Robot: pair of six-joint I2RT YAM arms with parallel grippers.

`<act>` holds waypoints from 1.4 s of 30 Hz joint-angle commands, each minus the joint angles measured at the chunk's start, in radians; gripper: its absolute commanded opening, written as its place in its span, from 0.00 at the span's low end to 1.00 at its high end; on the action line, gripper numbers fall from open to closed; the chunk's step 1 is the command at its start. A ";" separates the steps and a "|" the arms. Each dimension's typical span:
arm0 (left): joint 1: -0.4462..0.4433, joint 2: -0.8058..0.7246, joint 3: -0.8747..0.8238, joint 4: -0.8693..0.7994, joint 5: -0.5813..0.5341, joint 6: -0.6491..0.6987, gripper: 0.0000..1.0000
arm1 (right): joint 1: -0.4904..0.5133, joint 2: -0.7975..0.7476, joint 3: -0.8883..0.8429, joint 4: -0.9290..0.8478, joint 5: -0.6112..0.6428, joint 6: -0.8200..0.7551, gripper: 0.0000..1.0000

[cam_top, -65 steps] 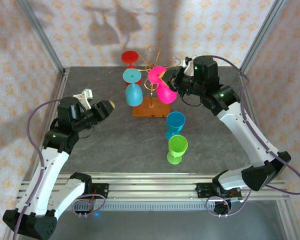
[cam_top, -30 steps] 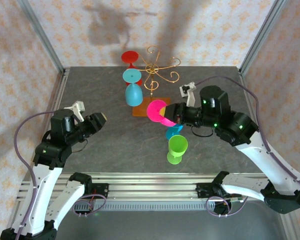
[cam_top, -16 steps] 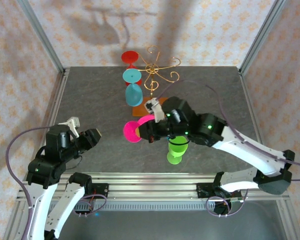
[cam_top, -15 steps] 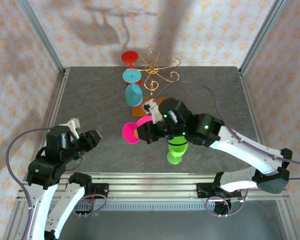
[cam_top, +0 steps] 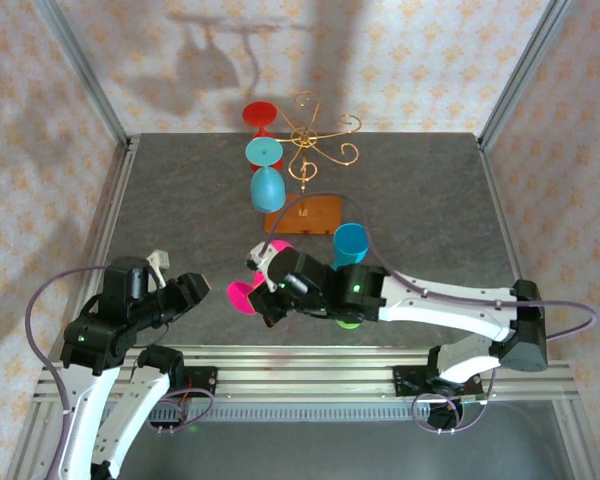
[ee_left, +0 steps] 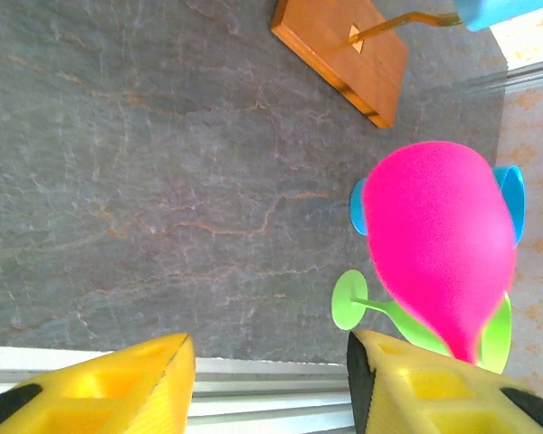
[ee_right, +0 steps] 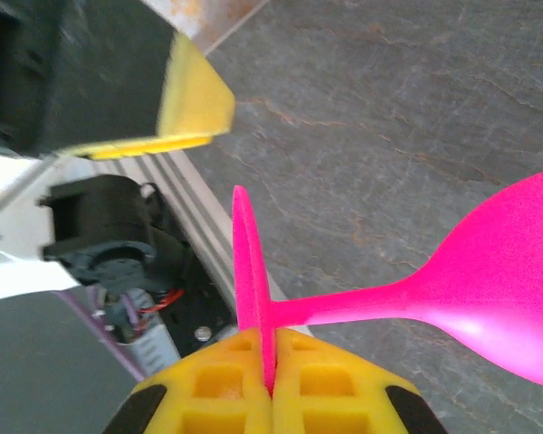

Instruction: Take the wine glass off the wine glass rack

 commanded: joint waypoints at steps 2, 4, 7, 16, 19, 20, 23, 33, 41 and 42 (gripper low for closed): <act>0.009 0.004 -0.021 0.043 0.077 -0.066 0.50 | 0.064 0.022 -0.068 0.178 0.202 -0.108 0.00; 0.008 -0.001 -0.033 0.060 0.083 -0.086 0.51 | 0.082 0.039 -0.096 0.216 0.260 -0.124 0.00; 0.009 0.005 -0.054 0.074 0.102 -0.100 0.52 | 0.089 0.064 -0.119 0.256 0.308 -0.144 0.00; 0.010 0.009 -0.125 0.165 0.193 -0.179 0.57 | 0.116 0.143 -0.171 0.381 0.458 -0.224 0.00; 0.010 0.024 -0.125 0.169 0.203 -0.183 0.57 | 0.123 0.158 -0.195 0.433 0.500 -0.242 0.00; 0.008 0.027 -0.124 0.172 0.202 -0.184 0.57 | 0.125 0.161 -0.202 0.447 0.514 -0.247 0.00; 0.008 0.032 -0.127 0.188 0.205 -0.199 0.58 | 0.133 0.171 -0.217 0.472 0.560 -0.262 0.00; 0.004 0.016 -0.243 0.328 0.245 -0.307 0.58 | 0.173 0.206 -0.239 0.556 0.664 -0.359 0.00; -0.011 0.019 -0.251 0.370 0.244 -0.336 0.57 | 0.174 0.238 -0.218 0.566 0.673 -0.375 0.00; -0.011 0.021 -0.250 0.375 0.244 -0.338 0.57 | 0.173 0.240 -0.216 0.566 0.677 -0.375 0.00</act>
